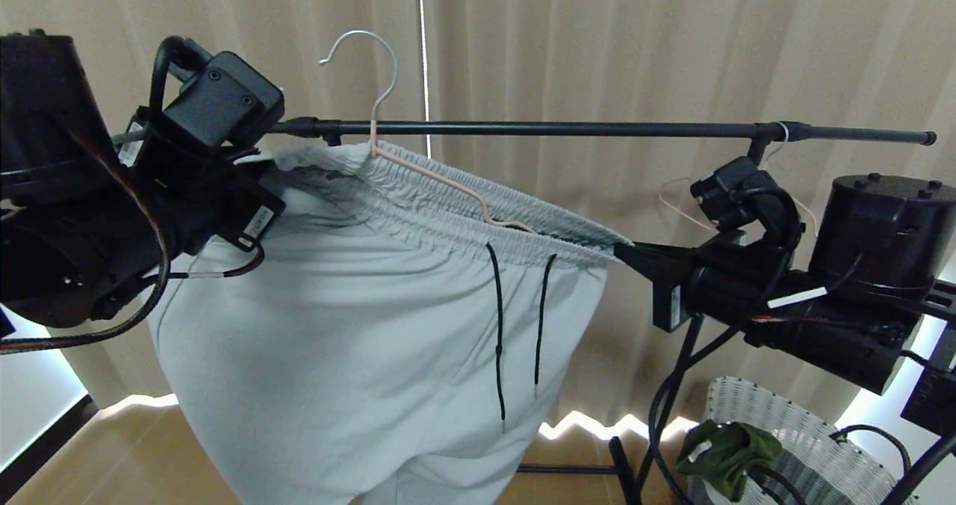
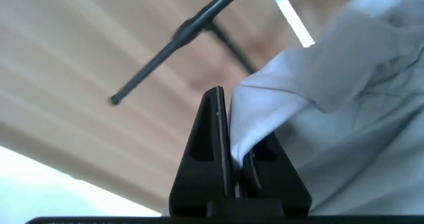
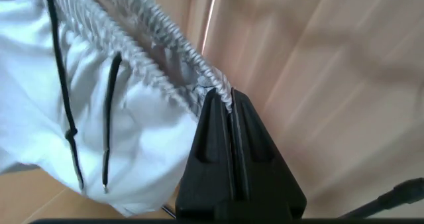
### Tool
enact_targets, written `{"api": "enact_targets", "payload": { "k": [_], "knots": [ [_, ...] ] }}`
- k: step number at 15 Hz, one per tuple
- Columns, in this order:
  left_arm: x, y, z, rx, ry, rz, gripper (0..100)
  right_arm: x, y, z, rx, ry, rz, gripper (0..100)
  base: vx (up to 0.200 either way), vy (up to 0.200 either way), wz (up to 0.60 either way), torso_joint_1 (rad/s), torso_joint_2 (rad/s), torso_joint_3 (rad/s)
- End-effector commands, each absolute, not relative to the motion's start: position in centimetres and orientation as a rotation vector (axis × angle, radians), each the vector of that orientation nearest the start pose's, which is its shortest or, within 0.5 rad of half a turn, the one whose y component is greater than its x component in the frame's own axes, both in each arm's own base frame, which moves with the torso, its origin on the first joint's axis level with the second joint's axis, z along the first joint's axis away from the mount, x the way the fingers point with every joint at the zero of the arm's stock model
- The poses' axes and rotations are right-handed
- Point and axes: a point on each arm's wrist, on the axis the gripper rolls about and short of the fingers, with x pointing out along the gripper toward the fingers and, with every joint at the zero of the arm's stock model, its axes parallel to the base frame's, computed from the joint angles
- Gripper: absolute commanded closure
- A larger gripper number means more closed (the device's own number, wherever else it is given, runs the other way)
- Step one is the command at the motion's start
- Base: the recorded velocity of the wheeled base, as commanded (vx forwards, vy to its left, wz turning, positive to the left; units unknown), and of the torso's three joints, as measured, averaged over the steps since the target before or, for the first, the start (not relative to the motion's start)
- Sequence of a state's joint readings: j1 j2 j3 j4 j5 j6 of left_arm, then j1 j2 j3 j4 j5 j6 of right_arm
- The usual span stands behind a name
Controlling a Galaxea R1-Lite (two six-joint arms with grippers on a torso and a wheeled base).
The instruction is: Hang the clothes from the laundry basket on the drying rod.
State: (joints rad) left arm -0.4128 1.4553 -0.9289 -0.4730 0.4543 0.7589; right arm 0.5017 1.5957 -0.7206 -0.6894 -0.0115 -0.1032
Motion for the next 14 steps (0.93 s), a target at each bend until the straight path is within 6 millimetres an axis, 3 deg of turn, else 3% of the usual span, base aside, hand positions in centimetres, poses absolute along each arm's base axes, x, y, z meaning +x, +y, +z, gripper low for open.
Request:
{"api": "enact_targets", "payload": {
  "k": [1, 4, 7, 12, 13, 14],
  "knots": [
    [23.7, -9.0, 25.7, 0.805, 0.097, 0.018, 100, 24.6, 13.5, 20.5, -0.142, 0.129, 0.502, 100, 0.0, 0.0, 0.0, 0.0, 0.0, 0.0],
    [24.3, -9.4, 25.1, 0.807, 0.116, 0.013, 100, 22.6, 16.5, 22.0, -0.166, 0.166, 0.628, 100, 0.0, 0.0, 0.0, 0.0, 0.0, 0.0],
    [25.1, -10.0, 25.5, 0.791, 0.117, 0.047, 100, 20.8, 19.2, 22.3, -0.21, 0.235, 0.741, 100, 0.0, 0.0, 0.0, 0.0, 0.0, 0.0],
    [25.2, -11.4, 25.5, 0.715, 0.112, 0.052, 100, 19.2, 20.6, 21.2, -0.301, 0.3, 0.822, 100, 0.0, 0.0, 0.0, 0.0, 0.0, 0.0],
    [25.1, -11.5, 25.5, 0.709, 0.111, 0.05, 100, 19.2, 20.7, 21.3, -0.304, 0.294, 0.822, 0, 0.0, 0.0, 0.0, 0.0, 0.0, 0.0],
    [25.1, -11.6, 25.5, 0.701, 0.111, 0.047, 100, 19.4, 20.7, 21.4, -0.313, 0.277, 0.809, 0, 0.0, 0.0, 0.0, 0.0, 0.0, 0.0]
  ]
}}
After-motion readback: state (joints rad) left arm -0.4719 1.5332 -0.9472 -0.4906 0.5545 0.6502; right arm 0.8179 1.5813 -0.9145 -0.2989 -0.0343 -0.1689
